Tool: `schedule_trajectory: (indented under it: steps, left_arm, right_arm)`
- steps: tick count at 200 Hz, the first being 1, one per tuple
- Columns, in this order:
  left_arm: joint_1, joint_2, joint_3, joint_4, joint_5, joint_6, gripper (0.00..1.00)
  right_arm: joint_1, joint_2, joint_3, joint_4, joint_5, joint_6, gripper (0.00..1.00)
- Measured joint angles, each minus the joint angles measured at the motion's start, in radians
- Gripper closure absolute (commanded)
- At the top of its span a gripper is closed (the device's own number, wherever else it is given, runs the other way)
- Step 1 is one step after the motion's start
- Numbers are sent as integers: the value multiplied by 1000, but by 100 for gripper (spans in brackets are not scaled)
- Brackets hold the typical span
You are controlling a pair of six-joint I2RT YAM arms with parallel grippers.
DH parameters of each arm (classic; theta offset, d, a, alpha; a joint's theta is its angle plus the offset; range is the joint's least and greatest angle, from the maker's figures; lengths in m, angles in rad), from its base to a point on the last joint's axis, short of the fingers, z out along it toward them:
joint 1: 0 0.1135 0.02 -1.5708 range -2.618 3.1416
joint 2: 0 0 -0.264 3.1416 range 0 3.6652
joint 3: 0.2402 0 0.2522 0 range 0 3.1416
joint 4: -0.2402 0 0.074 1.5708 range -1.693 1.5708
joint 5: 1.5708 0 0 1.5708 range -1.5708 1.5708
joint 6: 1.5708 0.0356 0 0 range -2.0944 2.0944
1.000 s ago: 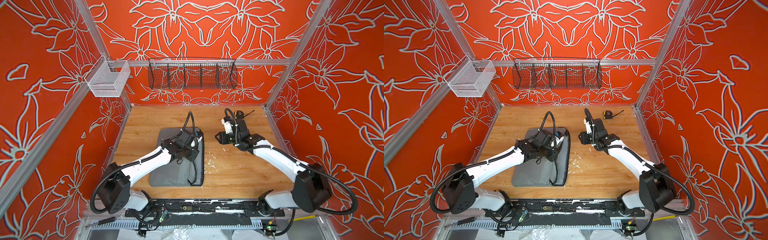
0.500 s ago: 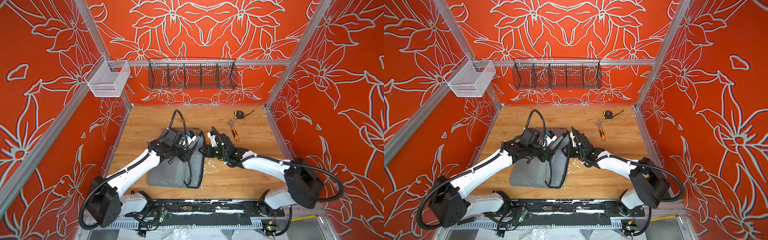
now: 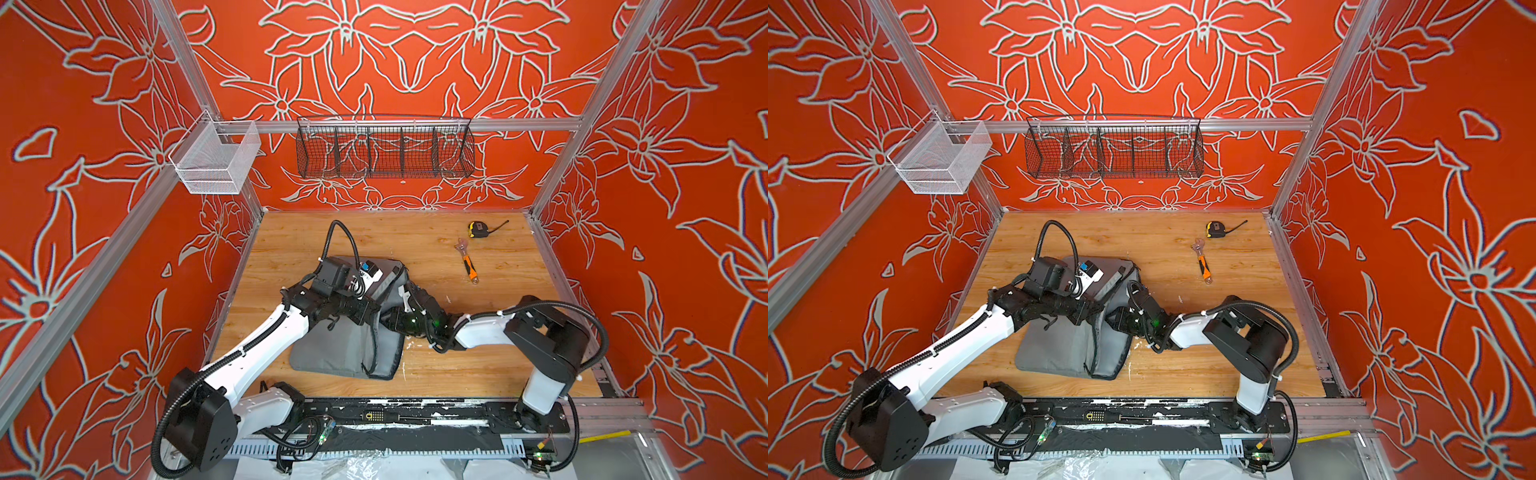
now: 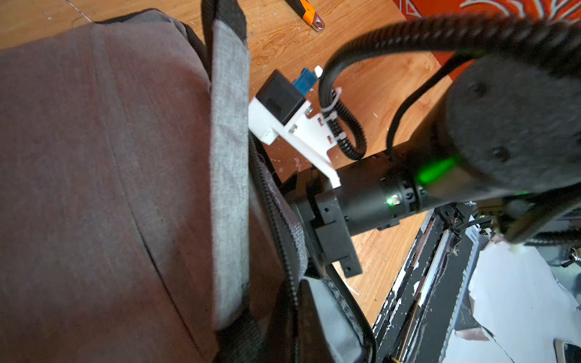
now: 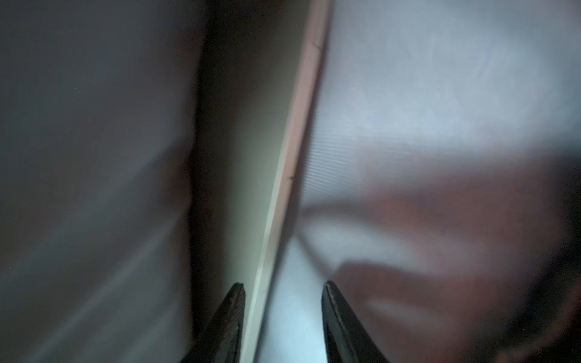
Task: Open the zippered laptop bag and take out the laptop
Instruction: Take out the laptop from the zippered laptop bag.
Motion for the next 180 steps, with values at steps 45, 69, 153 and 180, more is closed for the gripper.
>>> schedule_trajectory:
  steps: [45, 69, 153, 180]
  left_arm:
    - [5, -14, -8, 9, 1, -23, 100]
    - [5, -34, -33, 31, 2, -34, 100]
    - [10, -32, -58, 77, -50, -108, 55]
    - [11, -34, -94, 111, -62, -158, 30]
  right_arm:
    - [24, 121, 43, 160, -31, 64, 61]
    - [32, 156, 71, 199, -50, 79, 66]
    - [29, 135, 148, 165, -89, 106, 100]
    - [29, 87, 148, 88, -85, 73, 100]
